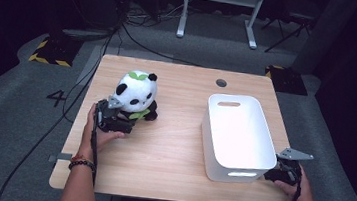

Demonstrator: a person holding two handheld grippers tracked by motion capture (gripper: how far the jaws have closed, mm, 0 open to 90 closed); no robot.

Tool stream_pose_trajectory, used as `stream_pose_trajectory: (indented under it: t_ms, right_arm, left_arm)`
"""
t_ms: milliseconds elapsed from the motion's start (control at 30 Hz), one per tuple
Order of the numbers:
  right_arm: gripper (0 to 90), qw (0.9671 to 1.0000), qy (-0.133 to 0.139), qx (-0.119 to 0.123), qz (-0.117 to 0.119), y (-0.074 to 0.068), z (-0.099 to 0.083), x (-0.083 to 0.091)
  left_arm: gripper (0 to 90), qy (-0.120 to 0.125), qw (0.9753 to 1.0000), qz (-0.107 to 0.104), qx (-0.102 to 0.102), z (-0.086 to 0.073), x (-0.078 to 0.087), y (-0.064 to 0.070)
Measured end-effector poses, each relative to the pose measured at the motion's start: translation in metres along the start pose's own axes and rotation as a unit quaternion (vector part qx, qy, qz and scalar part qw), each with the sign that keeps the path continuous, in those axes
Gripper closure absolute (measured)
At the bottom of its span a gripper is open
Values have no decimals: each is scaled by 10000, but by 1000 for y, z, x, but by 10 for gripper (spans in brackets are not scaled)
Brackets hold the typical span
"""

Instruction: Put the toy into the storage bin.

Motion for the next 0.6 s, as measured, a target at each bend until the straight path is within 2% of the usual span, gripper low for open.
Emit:
stream_pose_trajectory:
  t_ms: [33,133,167,300,467,600]
  right_arm:
    - [211,10000,7,-2,-4,0,0,0]
    - [211,10000,17,-5,-8,0,0,0]
    - [211,10000,18,-4,-7,0,0,0]
    - [211,10000,14,-8,-8,0,0,0]
    - [211,10000,16,-3,-7,0,0,0]
    - [211,10000,23,10,-11,0,0,0]
  left_arm:
    - [37,-54,9999,128,10,0,-2,-2]
    - [94,35,9999,141,56,1,-5,-3]
    - [122,0,9997,252,-2,1,-6,-4]
    - [314,-69,9985,533,-105,0,-8,-7]
    - [516,-31,9984,551,-139,0,-6,-7]
    - [619,44,9987,488,-148,-1,-3,-7]
Point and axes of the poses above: each handheld gripper's, and its own axes: x roughly backward along the jaws, z roughly out of its top, y roughly to its right, the point moved 8 cm from there along -x, roughly forward along the jaws, and after that the axes turned 11 degrees about -x, right-handed, at the moved point
